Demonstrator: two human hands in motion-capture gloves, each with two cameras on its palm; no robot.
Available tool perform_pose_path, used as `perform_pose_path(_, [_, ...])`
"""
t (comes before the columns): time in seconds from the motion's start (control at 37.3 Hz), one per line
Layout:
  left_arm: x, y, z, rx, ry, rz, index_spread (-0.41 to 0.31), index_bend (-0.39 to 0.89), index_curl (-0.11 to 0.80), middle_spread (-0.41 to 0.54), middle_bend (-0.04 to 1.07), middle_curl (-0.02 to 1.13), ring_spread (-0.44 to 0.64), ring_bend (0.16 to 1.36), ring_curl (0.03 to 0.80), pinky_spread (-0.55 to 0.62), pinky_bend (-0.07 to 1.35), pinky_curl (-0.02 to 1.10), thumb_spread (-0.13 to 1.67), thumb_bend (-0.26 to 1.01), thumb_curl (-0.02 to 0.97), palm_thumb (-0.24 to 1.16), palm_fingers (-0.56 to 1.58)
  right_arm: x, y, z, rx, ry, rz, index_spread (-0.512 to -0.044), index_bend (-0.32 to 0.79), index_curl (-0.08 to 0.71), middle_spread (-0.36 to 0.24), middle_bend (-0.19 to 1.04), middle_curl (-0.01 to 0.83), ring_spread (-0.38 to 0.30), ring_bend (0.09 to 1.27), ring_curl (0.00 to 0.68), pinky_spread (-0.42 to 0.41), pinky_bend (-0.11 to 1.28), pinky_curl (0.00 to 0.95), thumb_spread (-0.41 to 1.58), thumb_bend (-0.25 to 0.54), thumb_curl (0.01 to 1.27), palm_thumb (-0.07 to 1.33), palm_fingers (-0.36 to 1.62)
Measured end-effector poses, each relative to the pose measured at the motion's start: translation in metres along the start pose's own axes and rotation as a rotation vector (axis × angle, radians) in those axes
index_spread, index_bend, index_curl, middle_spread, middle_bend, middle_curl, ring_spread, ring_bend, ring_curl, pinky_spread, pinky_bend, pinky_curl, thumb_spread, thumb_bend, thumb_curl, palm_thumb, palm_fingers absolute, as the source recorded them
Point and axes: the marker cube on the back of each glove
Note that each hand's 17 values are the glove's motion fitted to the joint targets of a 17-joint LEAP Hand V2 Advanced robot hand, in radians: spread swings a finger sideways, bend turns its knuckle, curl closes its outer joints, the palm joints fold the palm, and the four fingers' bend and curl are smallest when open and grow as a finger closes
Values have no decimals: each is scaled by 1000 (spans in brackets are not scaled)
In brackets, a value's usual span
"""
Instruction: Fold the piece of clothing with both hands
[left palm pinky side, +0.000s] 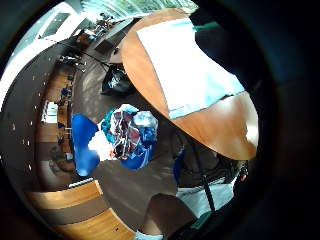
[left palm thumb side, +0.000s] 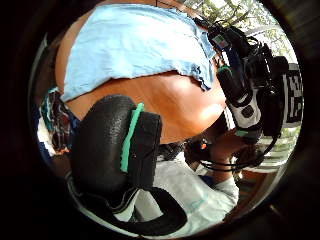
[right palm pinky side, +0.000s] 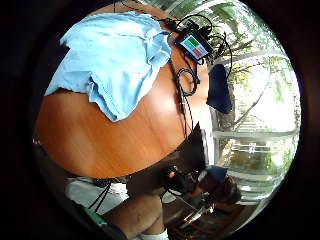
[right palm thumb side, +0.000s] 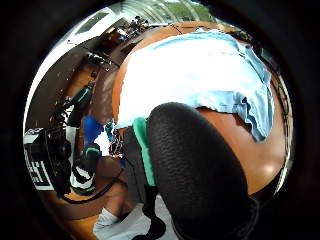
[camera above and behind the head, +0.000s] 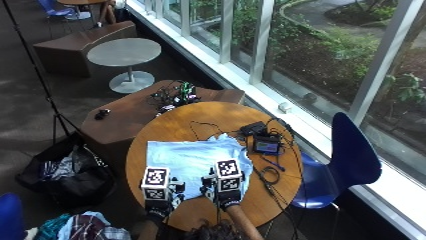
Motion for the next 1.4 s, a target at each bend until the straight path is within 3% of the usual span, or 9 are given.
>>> perform_pose_path(0.16, [0,12,-11,-59,-13,-12,-84,133,88,-12,221,153,100,485,175,206,431,144,772,54,60,105,483,1,2,-5,3,-10,3,-300,186,118,-20,213,104,98,231,74,209,328,130,786,86,63,152,200])
perform_pose_path(0.4, [-3,9,-7,-66,-20,-10,-105,139,150,-9,208,228,128,510,224,276,461,193,1050,21,112,97,442,-1,2,-1,-13,-9,-14,-374,174,184,-21,202,169,130,231,115,266,324,188,1089,62,117,157,177])
perform_pose_path(0.72, [-10,10,-5,-49,-25,-28,-113,137,206,-9,194,287,144,530,254,307,477,229,1171,-13,166,96,412,6,4,6,-32,-17,-21,-395,164,233,-22,192,226,145,232,153,290,335,239,1224,17,171,159,158])
perform_pose_path(0.97, [-21,-17,40,-1,-12,-49,-114,138,235,-2,195,318,153,533,268,315,485,249,1198,-11,198,104,395,28,-3,38,-72,6,22,-389,117,221,-15,201,262,155,263,184,290,392,281,1200,-10,212,185,108])
perform_pose_path(1.4, [-27,-36,110,-157,-3,-82,-106,134,263,31,179,344,176,546,287,318,517,287,1195,-11,245,141,341,63,-32,110,-227,20,109,-378,115,205,-3,203,303,163,284,217,274,502,334,1173,-16,260,228,56])
